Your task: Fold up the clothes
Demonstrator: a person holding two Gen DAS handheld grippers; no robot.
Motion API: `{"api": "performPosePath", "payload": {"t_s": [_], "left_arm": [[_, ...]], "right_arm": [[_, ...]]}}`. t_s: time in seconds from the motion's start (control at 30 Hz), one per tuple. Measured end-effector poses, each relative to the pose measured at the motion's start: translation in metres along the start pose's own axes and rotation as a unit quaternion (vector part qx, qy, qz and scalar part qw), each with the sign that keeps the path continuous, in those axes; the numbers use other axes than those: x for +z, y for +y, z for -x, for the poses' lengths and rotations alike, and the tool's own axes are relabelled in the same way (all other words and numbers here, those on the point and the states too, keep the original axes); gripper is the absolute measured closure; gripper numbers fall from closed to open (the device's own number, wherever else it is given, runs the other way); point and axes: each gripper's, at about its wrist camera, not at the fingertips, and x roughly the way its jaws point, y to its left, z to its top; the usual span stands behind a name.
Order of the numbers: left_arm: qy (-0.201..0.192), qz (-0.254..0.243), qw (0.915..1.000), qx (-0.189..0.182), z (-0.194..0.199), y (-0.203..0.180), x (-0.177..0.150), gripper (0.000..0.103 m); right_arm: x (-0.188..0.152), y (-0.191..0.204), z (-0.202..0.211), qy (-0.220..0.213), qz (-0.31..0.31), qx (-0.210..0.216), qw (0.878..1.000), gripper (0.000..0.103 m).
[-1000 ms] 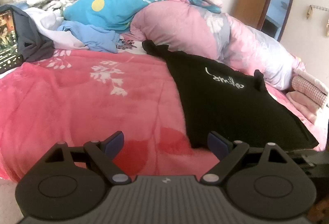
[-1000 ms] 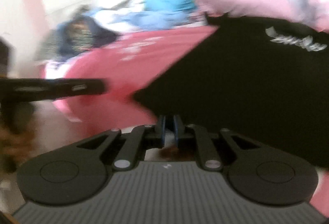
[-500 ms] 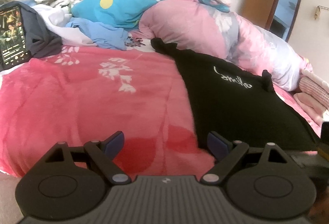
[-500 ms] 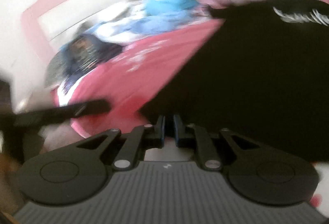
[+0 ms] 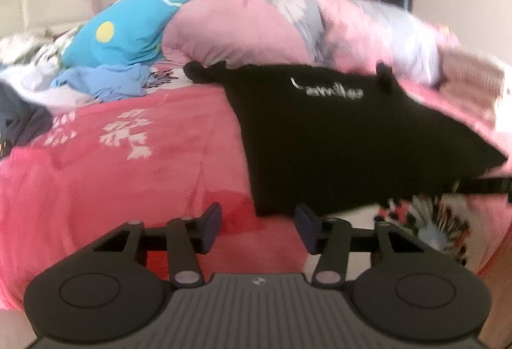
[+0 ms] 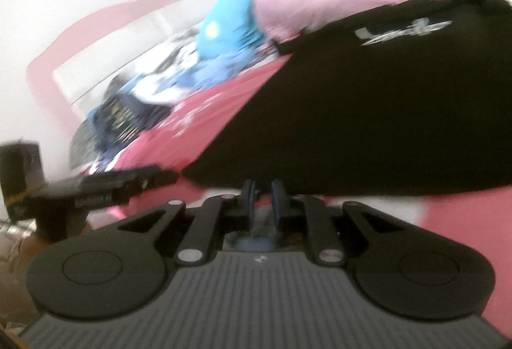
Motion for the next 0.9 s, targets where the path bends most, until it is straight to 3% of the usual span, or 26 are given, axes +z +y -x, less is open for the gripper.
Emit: {"api": "performPosePath", "payload": {"t_s": [0.17,0.3,0.43,0.53,0.83,0.9], "left_arm": [[0.003,-0.084,0.9955,0.044,-0.004,-0.022,-0.003,0.062],[0.001,-0.139,0.9882,0.066,-0.007,-0.036,-0.006,0.065],[0.001,-0.150,0.9862,0.070,-0.010,-0.042,-0.005,0.067],[0.001,-0.159,0.9845,0.074,-0.011,-0.046,-0.005,0.084],[-0.001,-0.198,0.9747,0.103,-0.014,-0.061,-0.008,0.088],[-0.003,-0.194,0.9756,0.103,-0.012,-0.060,-0.009,0.099]], "right_arm": [[-0.003,-0.031,0.015,-0.023,-0.044,-0.014,0.999,0.091],[-0.006,-0.034,0.013,-0.026,-0.039,-0.014,0.999,0.092],[-0.008,-0.035,0.013,-0.028,-0.031,-0.012,0.999,0.090],[-0.008,-0.036,0.012,-0.030,-0.040,-0.005,0.999,0.090],[-0.010,-0.039,0.013,-0.033,-0.051,0.005,0.998,0.090],[-0.010,-0.039,0.012,-0.034,-0.054,0.006,0.998,0.090]]}}
